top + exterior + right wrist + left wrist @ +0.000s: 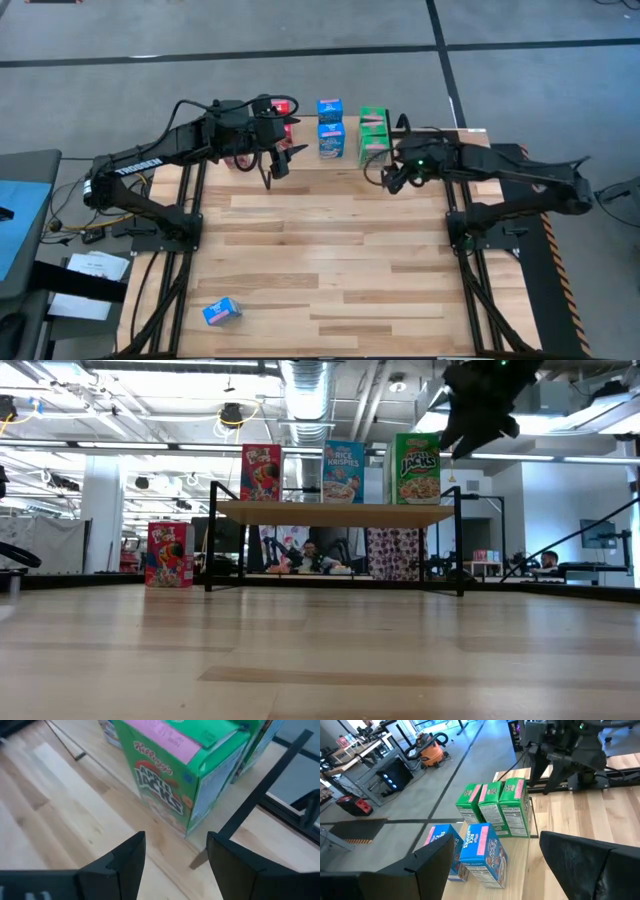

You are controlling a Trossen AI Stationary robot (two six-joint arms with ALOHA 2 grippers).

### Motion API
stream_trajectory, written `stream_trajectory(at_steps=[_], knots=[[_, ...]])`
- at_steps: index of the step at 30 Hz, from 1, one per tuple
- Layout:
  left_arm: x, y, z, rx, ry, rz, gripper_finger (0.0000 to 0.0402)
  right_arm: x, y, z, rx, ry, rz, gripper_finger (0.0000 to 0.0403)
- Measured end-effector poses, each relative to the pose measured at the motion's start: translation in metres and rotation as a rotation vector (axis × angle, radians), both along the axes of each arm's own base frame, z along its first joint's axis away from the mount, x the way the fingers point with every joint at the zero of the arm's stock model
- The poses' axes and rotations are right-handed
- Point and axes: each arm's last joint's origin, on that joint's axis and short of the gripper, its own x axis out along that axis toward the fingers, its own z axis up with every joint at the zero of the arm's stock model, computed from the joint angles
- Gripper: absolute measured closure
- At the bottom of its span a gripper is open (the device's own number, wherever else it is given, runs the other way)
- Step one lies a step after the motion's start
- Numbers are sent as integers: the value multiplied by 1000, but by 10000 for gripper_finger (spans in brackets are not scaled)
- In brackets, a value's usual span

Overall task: Stack cereal on shelf
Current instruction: Put the green cereal box on the shelf aligned with the other green cereal box

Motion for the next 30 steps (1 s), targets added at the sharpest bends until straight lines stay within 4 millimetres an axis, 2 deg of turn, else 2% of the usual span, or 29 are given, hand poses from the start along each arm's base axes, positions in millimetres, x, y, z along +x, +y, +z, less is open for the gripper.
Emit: stream_trajectory(at_steps=[11, 23, 30], knots=[[0, 0, 0, 3, 2, -1, 116, 24, -9, -25, -13, 105, -97, 168], [0, 0, 0, 13, 7, -2, 116, 28, -13, -22, -42, 55, -132, 168], [0, 0, 0, 26, 14, -5, 116, 36, -18, -27, -54, 63, -157, 168]])
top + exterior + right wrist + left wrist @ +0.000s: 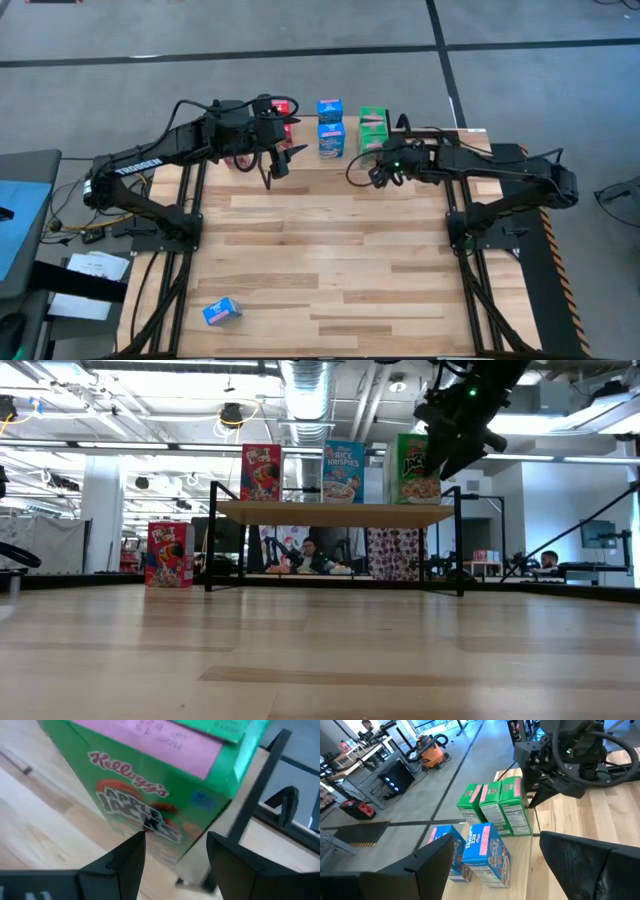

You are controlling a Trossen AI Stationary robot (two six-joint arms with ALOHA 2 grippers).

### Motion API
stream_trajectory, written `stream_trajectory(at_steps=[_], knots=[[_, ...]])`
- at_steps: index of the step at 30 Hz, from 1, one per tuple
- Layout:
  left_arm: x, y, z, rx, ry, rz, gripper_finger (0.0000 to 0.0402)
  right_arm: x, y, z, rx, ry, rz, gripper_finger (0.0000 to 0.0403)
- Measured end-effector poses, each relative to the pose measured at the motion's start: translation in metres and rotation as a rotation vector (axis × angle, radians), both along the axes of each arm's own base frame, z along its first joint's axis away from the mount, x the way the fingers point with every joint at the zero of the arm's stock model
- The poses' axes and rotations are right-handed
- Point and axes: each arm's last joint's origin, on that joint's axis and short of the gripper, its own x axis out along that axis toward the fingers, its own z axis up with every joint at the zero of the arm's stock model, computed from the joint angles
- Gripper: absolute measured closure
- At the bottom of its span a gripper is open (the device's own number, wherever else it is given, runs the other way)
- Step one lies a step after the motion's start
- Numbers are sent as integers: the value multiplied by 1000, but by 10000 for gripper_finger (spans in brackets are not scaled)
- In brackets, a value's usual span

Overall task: Stack cereal on shelf
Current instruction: Put the green cereal box on the shelf aligned with the other green cereal box

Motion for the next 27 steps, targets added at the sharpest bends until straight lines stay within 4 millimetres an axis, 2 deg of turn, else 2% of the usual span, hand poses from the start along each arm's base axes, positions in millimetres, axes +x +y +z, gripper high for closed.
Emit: stream_trajectory(at_steps=[3, 27], knots=[[0, 0, 0, 0, 0, 0, 116, 0, -2, -5, 10, 25, -10, 168], [0, 1, 0, 22, 11, 21, 116, 1, -14, -4, 8, -12, -50, 168]])
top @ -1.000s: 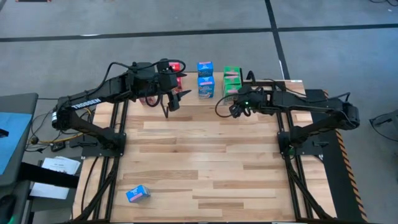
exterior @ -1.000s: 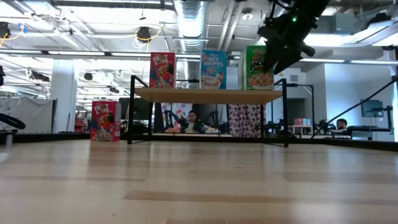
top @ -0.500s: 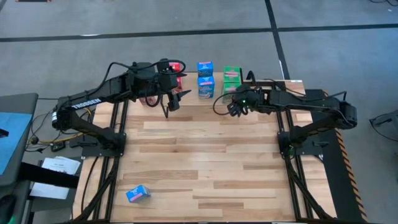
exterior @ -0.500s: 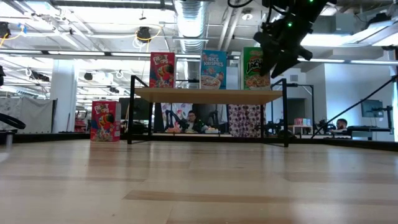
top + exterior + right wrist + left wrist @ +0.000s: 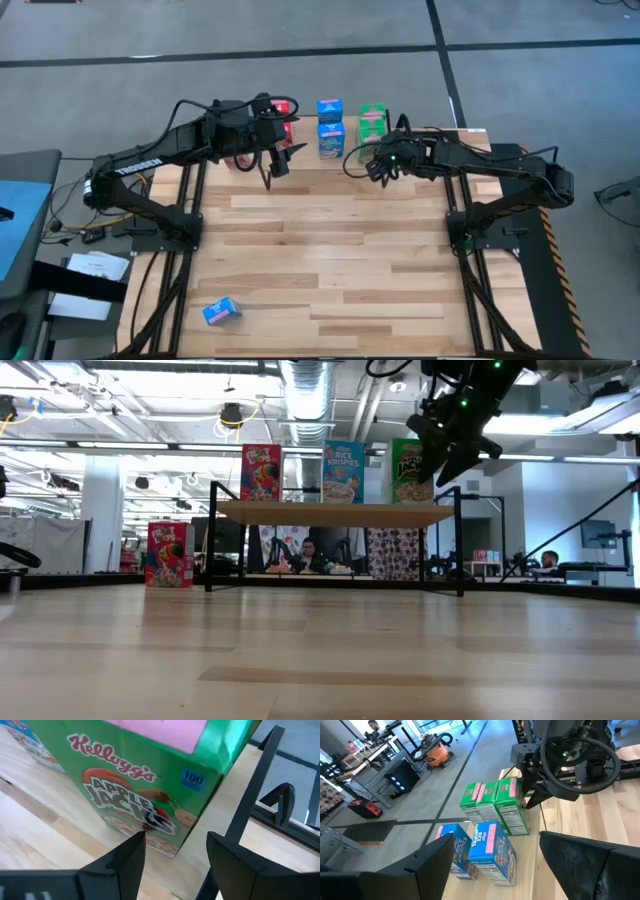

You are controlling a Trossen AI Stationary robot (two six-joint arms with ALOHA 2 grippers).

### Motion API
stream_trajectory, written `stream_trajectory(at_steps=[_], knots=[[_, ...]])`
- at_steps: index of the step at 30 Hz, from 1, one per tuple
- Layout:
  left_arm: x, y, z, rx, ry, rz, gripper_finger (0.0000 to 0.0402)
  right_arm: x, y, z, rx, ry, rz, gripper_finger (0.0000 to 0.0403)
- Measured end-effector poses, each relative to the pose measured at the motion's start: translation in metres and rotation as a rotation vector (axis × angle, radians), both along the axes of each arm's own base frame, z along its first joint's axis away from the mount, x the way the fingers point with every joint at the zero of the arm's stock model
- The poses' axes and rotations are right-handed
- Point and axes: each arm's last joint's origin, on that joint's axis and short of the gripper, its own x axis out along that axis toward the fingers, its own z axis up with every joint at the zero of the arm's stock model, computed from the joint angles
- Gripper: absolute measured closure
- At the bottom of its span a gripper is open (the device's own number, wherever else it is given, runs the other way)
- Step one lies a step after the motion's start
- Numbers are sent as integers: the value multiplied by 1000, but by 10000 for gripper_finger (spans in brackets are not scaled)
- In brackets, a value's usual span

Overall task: Stack cereal on shelf
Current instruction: Put the green cereal box on the shelf aligned with the other green cereal box

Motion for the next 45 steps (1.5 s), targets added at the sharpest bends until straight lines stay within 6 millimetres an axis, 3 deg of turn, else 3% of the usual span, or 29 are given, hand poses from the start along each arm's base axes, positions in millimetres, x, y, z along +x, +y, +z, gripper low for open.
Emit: stream_trajectory(at_steps=[13, 24, 35, 45], knots=[[0, 0, 0, 0, 0, 0, 116, 4, 13, 0, 57, -39, 39, 168], [0, 0, 0, -5, -3, 2, 116, -21, 24, 27, 64, -21, -28, 168], [0, 0, 0, -6, -4, 2, 116, -45, 12, 50, 39, -35, -132, 168], [0, 0, 0, -6, -4, 2, 116, -57, -38, 56, -7, -96, -276, 168]])
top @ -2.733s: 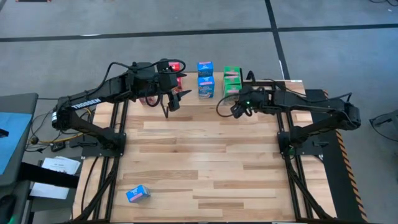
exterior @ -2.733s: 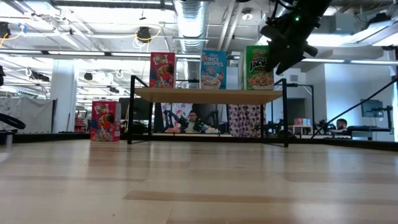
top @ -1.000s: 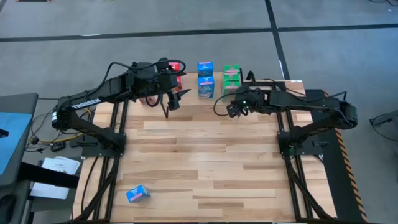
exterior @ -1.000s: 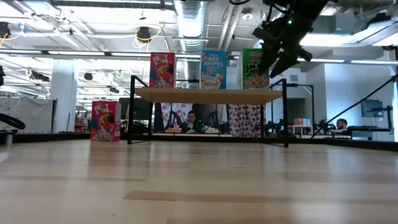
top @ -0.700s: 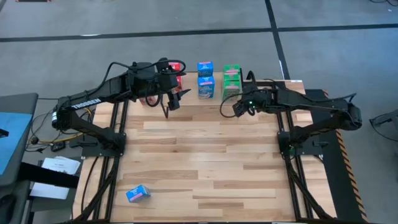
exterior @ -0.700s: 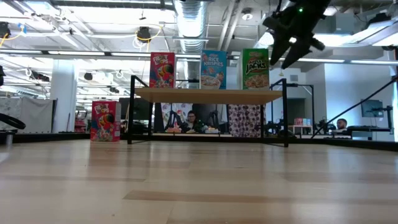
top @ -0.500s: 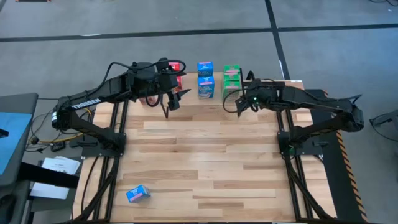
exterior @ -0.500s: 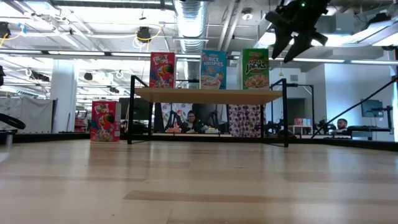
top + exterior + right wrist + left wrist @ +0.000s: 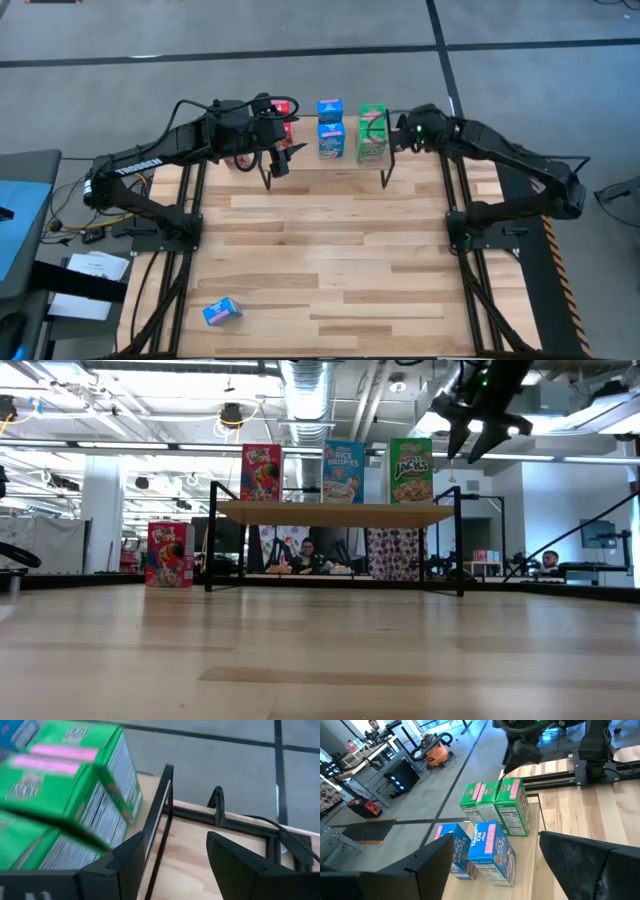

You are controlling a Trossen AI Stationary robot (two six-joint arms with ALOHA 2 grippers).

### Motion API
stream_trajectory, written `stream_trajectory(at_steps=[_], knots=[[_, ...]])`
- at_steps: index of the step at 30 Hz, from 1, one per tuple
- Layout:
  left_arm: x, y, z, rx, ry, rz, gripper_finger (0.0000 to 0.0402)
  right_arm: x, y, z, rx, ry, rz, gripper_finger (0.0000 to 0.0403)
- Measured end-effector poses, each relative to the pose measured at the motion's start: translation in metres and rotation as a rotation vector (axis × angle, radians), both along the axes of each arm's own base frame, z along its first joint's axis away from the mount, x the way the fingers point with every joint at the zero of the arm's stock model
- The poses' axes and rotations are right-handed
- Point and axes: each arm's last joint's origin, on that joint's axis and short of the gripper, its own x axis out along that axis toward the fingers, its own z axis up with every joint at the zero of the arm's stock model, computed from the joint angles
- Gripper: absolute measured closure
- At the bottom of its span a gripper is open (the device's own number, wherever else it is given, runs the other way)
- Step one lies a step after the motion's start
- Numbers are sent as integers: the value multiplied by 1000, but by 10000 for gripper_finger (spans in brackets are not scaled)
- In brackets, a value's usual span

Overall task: Stack cereal on shelf
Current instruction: Put the green cereal box on the shelf aligned with the other green cereal box

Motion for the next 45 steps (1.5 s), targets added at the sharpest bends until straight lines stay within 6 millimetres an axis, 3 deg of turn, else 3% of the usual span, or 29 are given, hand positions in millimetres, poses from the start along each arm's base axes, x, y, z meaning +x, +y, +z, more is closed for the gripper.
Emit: stream_trajectory(at_steps=[8, 16, 24, 45], knots=[[0, 0, 0, 0, 0, 0, 116, -12, -28, 7, -36, -48, 25, 168], [0, 0, 0, 0, 0, 0, 116, -1, -48, -4, -45, -16, 44, 168], [0, 0, 0, 0, 1, 0, 116, 11, -55, -9, -39, -52, 86, 168], [-1, 0, -4, -10, 41, 0, 116, 16, -54, -6, -26, -125, 162, 168]])
